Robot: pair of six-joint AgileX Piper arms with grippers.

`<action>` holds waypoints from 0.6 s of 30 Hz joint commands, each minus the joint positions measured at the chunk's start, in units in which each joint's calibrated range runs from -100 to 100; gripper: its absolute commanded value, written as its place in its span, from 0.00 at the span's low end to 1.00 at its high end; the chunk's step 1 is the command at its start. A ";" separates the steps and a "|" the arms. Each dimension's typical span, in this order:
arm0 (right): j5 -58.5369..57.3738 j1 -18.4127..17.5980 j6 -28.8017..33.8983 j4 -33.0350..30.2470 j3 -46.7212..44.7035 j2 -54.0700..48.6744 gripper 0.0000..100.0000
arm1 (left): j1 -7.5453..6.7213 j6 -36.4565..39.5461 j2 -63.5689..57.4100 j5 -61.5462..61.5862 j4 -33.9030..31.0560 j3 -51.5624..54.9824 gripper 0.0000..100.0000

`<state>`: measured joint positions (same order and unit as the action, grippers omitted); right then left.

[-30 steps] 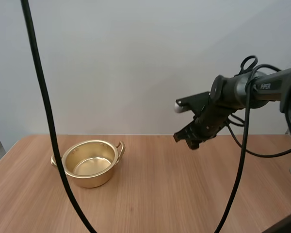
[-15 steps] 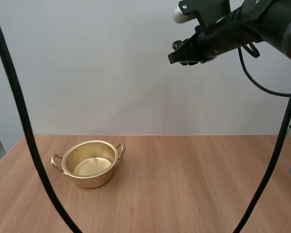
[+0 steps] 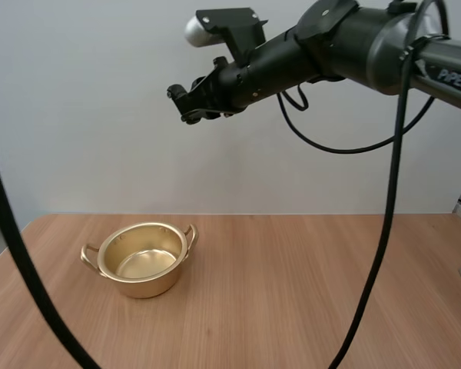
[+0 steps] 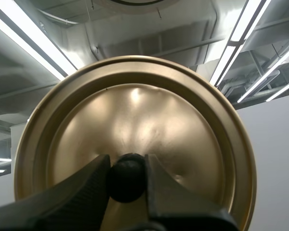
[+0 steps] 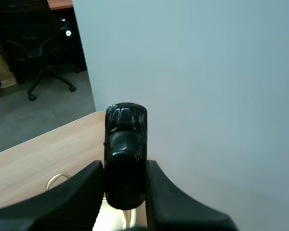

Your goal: Open the pot, put the car inside, and close it

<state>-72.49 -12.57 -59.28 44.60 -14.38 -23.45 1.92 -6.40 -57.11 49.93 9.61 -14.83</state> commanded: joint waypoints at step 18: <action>3.49 -11.57 -0.03 -12.66 0.00 27.77 0.00 | 0.06 -0.02 0.19 6.58 -0.79 -0.02 0.00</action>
<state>-69.32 -24.03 -59.28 33.02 -14.38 2.33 1.92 -6.40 -56.97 55.85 8.80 -14.83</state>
